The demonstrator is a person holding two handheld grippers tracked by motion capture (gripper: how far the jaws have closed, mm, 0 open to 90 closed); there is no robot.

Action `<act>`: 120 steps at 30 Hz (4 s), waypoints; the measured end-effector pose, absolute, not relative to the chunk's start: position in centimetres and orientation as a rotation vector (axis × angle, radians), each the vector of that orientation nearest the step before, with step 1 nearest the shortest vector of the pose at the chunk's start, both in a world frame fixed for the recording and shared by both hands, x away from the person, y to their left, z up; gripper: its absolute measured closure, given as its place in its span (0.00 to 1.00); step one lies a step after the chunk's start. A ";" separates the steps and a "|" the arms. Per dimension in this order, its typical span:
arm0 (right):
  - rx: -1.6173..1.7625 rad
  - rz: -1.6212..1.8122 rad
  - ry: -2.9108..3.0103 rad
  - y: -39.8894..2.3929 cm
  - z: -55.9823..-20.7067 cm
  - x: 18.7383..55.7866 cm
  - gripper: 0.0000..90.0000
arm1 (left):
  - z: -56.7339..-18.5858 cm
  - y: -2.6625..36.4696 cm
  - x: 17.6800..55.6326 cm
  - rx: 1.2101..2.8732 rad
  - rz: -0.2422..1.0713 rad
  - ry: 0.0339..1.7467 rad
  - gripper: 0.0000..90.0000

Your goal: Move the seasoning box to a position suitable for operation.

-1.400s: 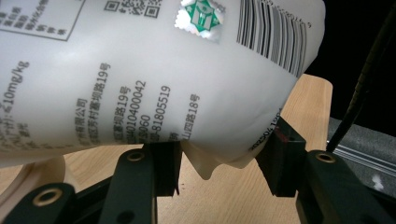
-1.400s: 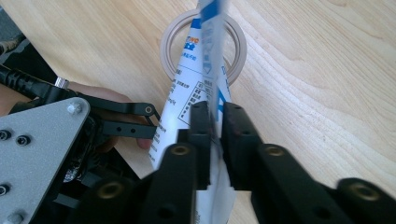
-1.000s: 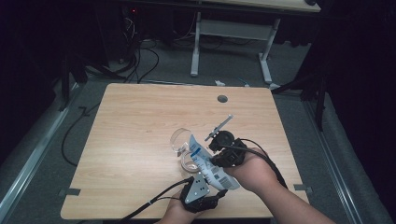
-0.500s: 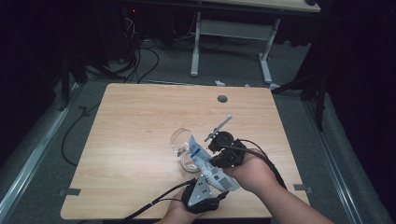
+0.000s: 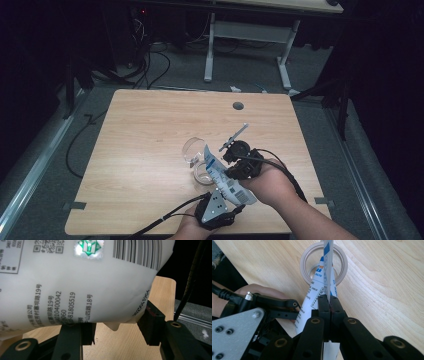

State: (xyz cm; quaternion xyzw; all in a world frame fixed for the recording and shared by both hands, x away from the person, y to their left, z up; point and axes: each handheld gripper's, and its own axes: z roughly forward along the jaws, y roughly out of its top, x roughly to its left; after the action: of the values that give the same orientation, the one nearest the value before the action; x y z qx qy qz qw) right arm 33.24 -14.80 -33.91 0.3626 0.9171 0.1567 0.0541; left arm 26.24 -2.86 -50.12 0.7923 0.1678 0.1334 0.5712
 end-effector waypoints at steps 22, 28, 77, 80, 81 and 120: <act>1.080 0.488 2.780 -14.7 -33.5 33.5 1.00 | -49.5 -2.9 26.2 1.855 0.326 0.414 0.60; 1.082 0.492 2.782 -14.6 -33.5 33.6 1.00 | -49.4 -2.9 26.2 1.854 0.329 0.416 0.60; 1.076 0.483 2.772 -14.3 -33.2 34.0 1.00 | -48.9 -2.7 26.2 1.838 0.351 0.419 0.61; 1.093 0.486 2.769 -14.3 -33.2 34.0 1.00 | -48.9 -2.7 26.2 1.839 0.350 0.420 0.61; 1.096 0.486 2.768 -14.4 -33.2 34.1 1.00 | -48.9 -2.7 26.3 1.838 0.351 0.420 0.61; 1.054 0.488 2.776 -14.1 -33.2 34.1 1.00 | -48.7 -2.6 26.2 1.825 0.343 0.431 0.61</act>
State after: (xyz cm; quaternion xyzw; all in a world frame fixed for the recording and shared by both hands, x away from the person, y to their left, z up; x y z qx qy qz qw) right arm 34.09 -14.06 -33.18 0.3494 0.9205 0.1619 0.0661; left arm 26.18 -2.55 -48.72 0.7805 0.1843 0.1465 0.5792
